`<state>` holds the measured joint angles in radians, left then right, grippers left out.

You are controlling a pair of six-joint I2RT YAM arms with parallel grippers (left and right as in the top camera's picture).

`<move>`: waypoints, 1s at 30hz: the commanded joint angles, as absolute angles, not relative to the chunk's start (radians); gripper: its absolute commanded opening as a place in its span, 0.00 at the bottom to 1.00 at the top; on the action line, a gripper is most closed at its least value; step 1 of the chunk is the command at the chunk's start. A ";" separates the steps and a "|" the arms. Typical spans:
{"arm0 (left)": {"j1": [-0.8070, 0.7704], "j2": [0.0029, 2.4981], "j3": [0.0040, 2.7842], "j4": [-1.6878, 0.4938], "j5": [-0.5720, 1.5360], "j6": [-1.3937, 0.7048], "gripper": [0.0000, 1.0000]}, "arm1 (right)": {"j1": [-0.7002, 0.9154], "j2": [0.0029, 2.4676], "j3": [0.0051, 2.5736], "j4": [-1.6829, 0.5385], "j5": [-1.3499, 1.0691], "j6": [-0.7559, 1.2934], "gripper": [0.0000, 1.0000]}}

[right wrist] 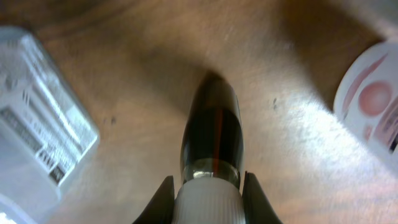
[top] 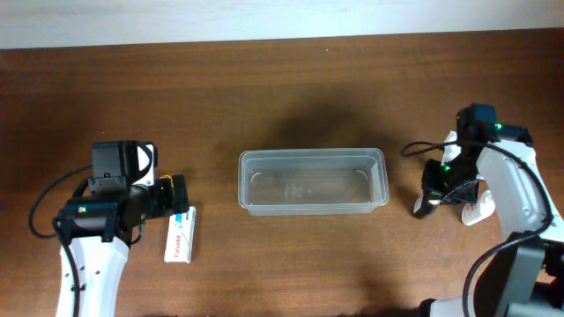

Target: Pack container

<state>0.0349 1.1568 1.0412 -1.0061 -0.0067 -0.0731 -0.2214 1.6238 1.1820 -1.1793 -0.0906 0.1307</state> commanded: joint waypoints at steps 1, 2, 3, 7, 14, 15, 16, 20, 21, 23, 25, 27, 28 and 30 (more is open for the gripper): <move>0.034 1.159 1.063 -1.004 0.004 -0.082 1.00 | -0.150 1.534 1.242 -1.224 -0.094 0.111 0.09; 0.034 1.159 1.063 -1.004 0.004 -0.082 0.99 | -0.127 1.510 1.264 -1.236 -0.094 0.112 0.09; 0.034 1.159 1.063 -1.004 0.004 -0.082 1.00 | -0.104 1.486 1.288 -1.248 -0.094 0.112 0.09; 0.034 1.159 1.063 -1.004 0.004 -0.082 0.99 | -0.015 1.405 1.384 -1.272 -0.094 0.113 0.09; 0.034 1.159 1.063 -1.004 0.004 -0.082 0.99 | 0.102 1.376 1.419 -1.254 -0.094 0.112 0.09; 0.034 1.159 1.063 -1.004 0.004 -0.082 0.99 | 0.116 1.386 1.418 -1.252 -0.094 0.112 0.09; 0.034 1.159 1.063 -1.004 0.004 -0.082 0.99 | 0.126 1.398 1.416 -1.249 -0.094 0.112 0.09; 0.034 1.159 1.063 -1.004 0.004 -0.082 0.99 | 0.174 1.470 1.410 -1.234 -0.094 0.113 0.09; 0.034 1.159 1.063 -1.004 0.004 -0.082 0.99 | 0.184 1.488 1.410 -1.229 -0.094 0.112 0.09; 0.034 1.159 1.063 -1.004 0.004 -0.082 0.99 | 0.205 1.529 1.410 -1.213 -0.094 0.113 0.09; 0.034 1.159 1.063 -1.004 0.005 -0.082 0.99 | 0.218 1.569 1.410 -1.195 -0.094 0.113 0.09; 0.034 1.159 1.063 -1.004 0.004 -0.082 0.99 | 0.223 1.612 1.410 -1.179 -0.090 0.121 0.09; 0.034 1.159 1.063 -1.004 0.004 -0.082 0.99 | 0.222 1.631 1.410 -1.172 -0.088 0.121 0.09; 0.034 1.159 1.063 -1.004 0.004 -0.082 0.99 | 0.222 1.679 1.410 -1.162 -0.047 0.155 0.09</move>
<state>0.0349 1.1568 1.0412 -1.0061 -0.0067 -0.0731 0.2161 1.6321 1.4078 -1.1706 -0.0887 0.1284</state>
